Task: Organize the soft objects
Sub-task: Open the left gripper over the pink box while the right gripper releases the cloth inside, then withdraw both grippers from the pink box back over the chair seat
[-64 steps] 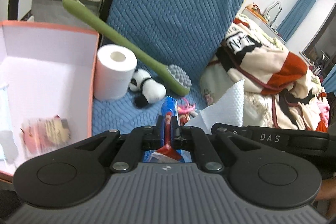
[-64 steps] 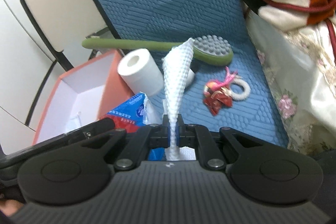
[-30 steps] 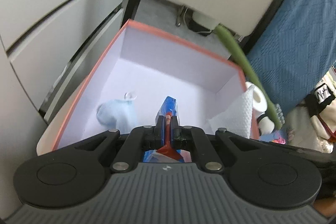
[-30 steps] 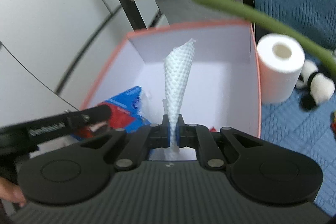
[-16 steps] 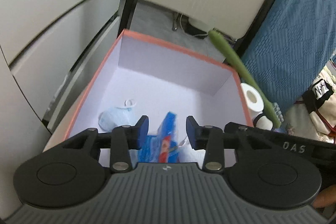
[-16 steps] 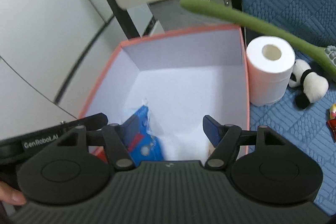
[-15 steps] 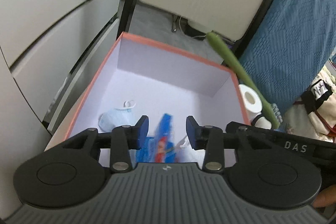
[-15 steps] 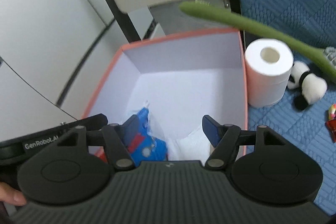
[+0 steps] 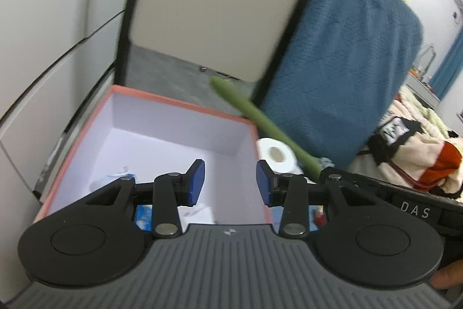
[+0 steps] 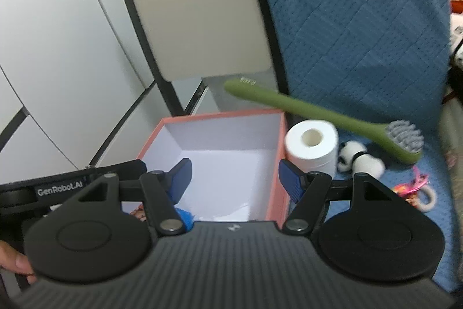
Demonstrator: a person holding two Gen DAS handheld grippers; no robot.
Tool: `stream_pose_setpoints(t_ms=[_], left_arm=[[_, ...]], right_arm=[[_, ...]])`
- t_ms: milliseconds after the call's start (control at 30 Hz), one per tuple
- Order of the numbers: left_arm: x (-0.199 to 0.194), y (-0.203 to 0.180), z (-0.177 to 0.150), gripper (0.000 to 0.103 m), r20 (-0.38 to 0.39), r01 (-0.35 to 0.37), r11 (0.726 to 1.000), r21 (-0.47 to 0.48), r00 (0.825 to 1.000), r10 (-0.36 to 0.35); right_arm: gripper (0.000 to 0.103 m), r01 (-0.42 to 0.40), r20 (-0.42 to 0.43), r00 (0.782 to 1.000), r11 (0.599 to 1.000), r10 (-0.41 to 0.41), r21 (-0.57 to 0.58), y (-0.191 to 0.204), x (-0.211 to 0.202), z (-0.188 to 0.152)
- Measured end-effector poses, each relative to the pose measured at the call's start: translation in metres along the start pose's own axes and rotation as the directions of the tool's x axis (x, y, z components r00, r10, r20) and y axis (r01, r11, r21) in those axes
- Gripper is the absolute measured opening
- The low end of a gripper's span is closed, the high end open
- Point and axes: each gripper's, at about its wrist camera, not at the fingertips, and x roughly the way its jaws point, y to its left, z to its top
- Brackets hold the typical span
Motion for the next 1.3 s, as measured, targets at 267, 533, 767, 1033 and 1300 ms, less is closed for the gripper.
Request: stream_pose_setpoints(t_ms=[267,533,767,1033,1300], left_arm=[[0.005,-0.064,-0.017,0.045,0.004,0.076,0.994,0.072,0.997,-0.077],[0.026,-0.114,-0.054,0.045,-0.046,0.128,0.982,0.137,0.991,-0.123],[0.05,-0.139,-0.076,0.045,-0.084,0.146,0.978,0.15,0.987,-0.134],[0.067,-0.168,-0.11,0.045,-0.114,0.168,0.967,0.192,0.982,-0.148],[0.081,-0.182,-0.143,0.045,-0.147,0.155,0.964,0.217,0.981,-0.124]], right_arm=[[0.069,0.077,0.073,0.994,0.997,-0.077,-0.003,-0.035,-0.041,-0.009],[0.069,0.138,0.075,0.987,0.99,-0.139,0.028,-0.081,-0.061,-0.033],[0.069,0.169,0.056,0.984,0.985,-0.171,0.048,-0.116,-0.07,-0.053],[0.069,0.201,0.011,0.979,0.977,-0.202,0.077,-0.152,-0.07,-0.084],[0.069,0.225,-0.021,0.974,0.97,-0.224,0.093,-0.174,-0.071,-0.11]])
